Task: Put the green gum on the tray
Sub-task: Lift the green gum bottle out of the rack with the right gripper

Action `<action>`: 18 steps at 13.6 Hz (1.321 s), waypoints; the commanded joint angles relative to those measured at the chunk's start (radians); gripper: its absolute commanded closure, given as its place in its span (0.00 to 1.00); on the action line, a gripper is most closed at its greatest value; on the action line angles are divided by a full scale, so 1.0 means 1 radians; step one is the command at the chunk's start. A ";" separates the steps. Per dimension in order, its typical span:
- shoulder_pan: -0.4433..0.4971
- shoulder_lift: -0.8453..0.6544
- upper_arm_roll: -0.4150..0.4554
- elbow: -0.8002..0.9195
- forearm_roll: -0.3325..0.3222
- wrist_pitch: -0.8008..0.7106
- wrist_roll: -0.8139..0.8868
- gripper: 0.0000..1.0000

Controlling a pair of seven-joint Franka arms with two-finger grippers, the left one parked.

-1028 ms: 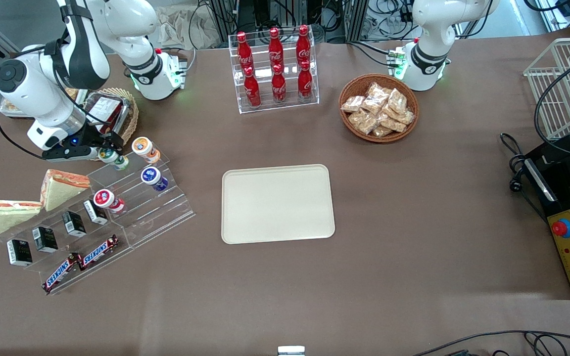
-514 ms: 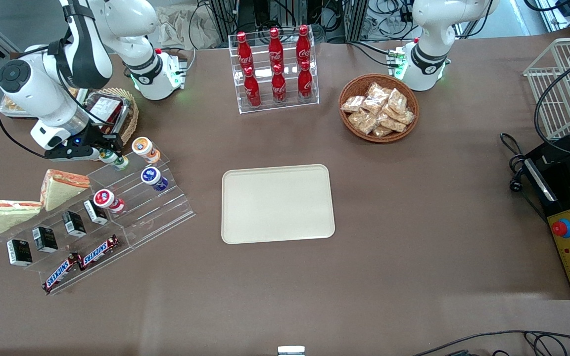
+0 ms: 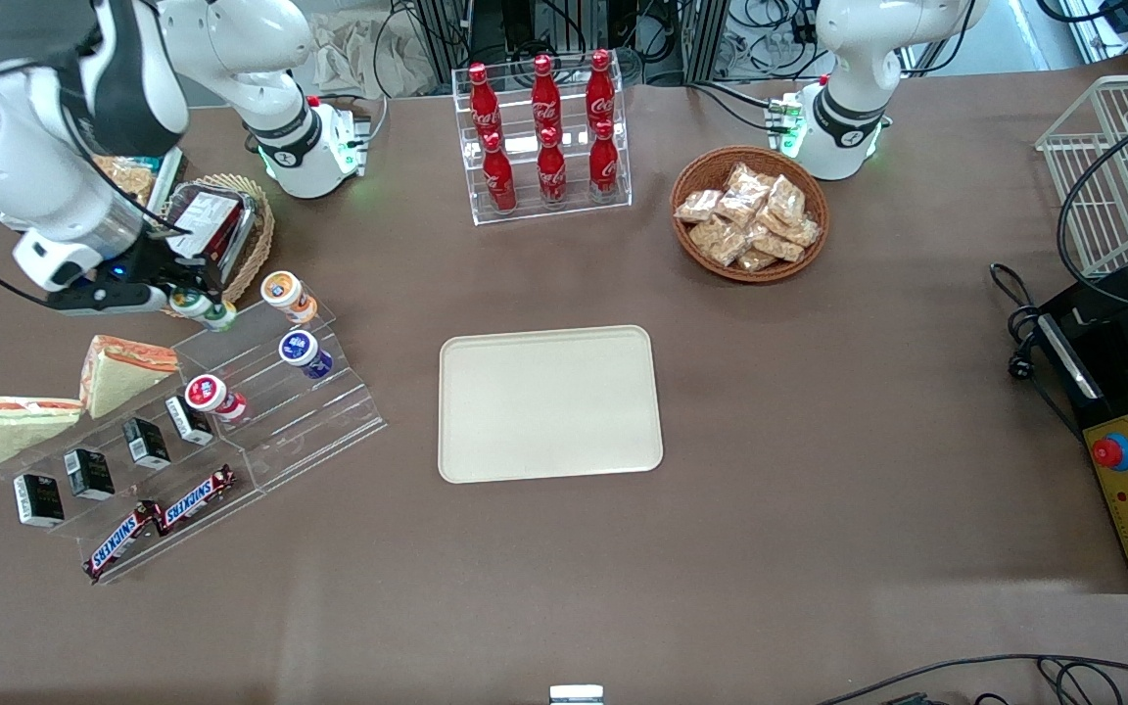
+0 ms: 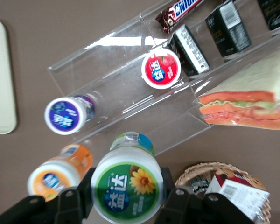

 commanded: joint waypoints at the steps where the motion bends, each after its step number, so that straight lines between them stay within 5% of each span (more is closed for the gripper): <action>1: 0.008 0.122 -0.003 0.281 0.021 -0.225 0.009 0.54; 6: 0.060 0.248 0.002 0.635 0.028 -0.466 0.105 0.54; 13: 0.448 0.439 0.001 0.780 0.068 -0.381 0.808 0.54; 18: 0.568 0.528 -0.001 0.747 0.070 -0.230 0.975 0.54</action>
